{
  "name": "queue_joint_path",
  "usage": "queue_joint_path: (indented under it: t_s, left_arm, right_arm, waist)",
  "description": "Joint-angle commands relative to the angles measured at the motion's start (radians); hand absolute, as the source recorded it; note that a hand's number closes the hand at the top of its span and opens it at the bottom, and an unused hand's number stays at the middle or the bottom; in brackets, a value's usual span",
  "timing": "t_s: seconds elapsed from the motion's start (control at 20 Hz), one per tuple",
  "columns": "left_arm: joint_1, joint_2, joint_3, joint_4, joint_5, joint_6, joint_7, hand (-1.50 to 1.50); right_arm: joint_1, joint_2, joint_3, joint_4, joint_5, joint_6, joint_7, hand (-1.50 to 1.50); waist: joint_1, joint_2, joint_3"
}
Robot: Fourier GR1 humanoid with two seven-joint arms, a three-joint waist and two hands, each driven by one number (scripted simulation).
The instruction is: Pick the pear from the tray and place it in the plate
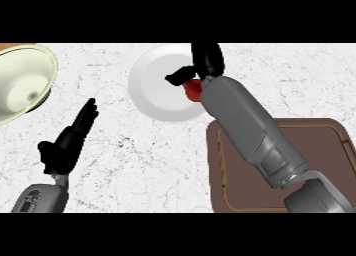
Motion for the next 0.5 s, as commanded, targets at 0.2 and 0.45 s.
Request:
queue_joint_path:
  t_s: [0.2, 0.45]
  left_arm:
    - [0.006, 0.0, 0.015, 0.011, -0.004, 0.001, -0.02, 0.0]
    - [0.048, 0.016, 0.03, -0.015, -0.008, 0.01, 0.0, 0.0]
  right_arm:
    - [0.044, 0.0, -0.129, -0.05, -0.24, -0.094, -0.173, -1.5]
    - [0.101, -0.033, -0.294, -0.055, -0.364, 0.046, -0.354, -1.5]
  waist:
    - [-0.034, -0.006, 0.001]
    - [-0.057, -0.008, 0.002]
